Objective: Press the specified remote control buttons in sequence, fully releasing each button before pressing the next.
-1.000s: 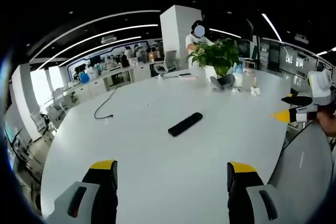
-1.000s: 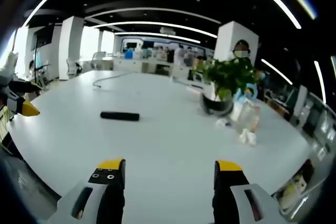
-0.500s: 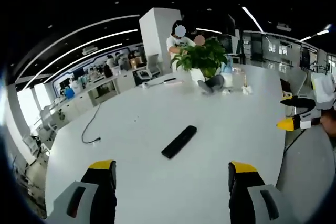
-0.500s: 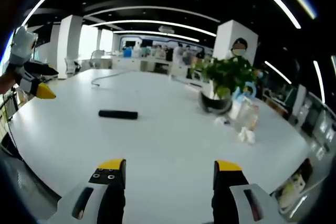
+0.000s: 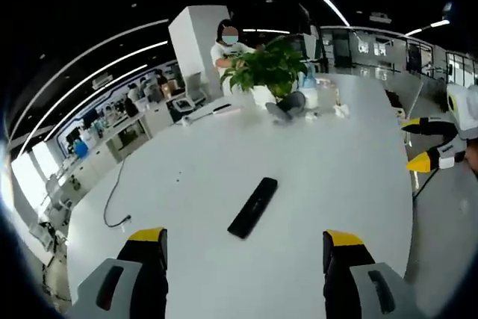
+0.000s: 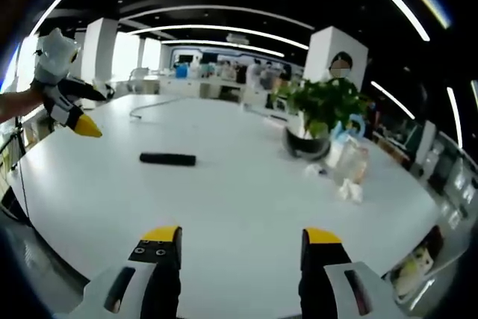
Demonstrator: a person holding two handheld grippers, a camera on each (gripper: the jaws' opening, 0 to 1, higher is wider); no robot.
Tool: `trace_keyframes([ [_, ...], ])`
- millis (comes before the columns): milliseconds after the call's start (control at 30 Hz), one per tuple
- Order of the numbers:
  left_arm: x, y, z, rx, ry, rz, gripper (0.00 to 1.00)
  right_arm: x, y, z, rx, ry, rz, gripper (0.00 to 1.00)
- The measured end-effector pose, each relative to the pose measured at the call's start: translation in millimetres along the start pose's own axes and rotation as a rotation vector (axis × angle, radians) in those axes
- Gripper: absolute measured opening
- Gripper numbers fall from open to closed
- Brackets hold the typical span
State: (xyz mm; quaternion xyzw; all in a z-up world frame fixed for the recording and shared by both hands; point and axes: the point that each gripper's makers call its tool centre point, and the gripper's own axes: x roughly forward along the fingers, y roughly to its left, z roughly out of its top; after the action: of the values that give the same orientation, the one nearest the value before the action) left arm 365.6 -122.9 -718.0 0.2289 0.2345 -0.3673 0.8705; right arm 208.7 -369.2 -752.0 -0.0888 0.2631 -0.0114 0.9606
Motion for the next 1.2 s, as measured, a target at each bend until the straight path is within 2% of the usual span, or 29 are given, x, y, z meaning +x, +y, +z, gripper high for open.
trace_keyframes([
  [67, 5.7, 2.3, 3.2, -0.01, 0.004, -0.018, 0.89, 0.0, -0.5, -0.6, -0.001, 0.003, -0.003, 0.62],
  [233, 21.7, 7.6, 10.8, -0.004, -0.006, -0.039, 0.79, 0.0, -1.7, -1.4, 0.002, 0.006, -0.007, 0.62],
  [500, 49.2, 17.2, 15.2, 0.092, 0.034, -0.086, 0.74, 1.3, 1.1, -3.4, -0.009, 0.021, 0.006, 0.61],
  [567, 53.9, 11.7, 14.1, 0.069, 0.079, -0.149, 0.72, 1.5, 1.4, -3.9, -0.01, 0.024, 0.009, 0.6],
  [633, 58.2, 11.9, 17.1, 0.078, 0.08, -0.167, 0.71, 1.6, 1.0, -3.7, -0.008, 0.022, 0.007, 0.59],
  [733, 66.5, 6.6, 15.2, 0.1, 0.126, -0.24, 0.65, 1.8, 0.6, -4.6, -0.006, 0.027, 0.006, 0.59],
  [800, 74.5, 7.6, 15.6, 0.123, 0.131, -0.259, 0.6, 1.9, 1.2, -4.8, -0.007, 0.029, 0.009, 0.59],
  [867, 79.1, 6.1, 11.6, 0.147, 0.16, -0.292, 0.56, 2.0, 1.3, -5.0, -0.008, 0.03, 0.01, 0.59],
  [967, 90.2, 7.8, 3.4, 0.199, 0.206, -0.311, 0.55, 2.4, 0.4, -5.1, -0.004, 0.031, 0.006, 0.58],
  [1033, 96.2, 5.9, -5.1, 0.221, 0.252, -0.347, 0.53, 2.4, -0.5, -4.8, 0.0, 0.028, 0.003, 0.58],
  [1200, 113.5, 3.3, -16.8, 0.222, 0.312, -0.389, 0.52, 4.0, -0.3, -6.7, -0.005, 0.039, 0.003, 0.58],
])
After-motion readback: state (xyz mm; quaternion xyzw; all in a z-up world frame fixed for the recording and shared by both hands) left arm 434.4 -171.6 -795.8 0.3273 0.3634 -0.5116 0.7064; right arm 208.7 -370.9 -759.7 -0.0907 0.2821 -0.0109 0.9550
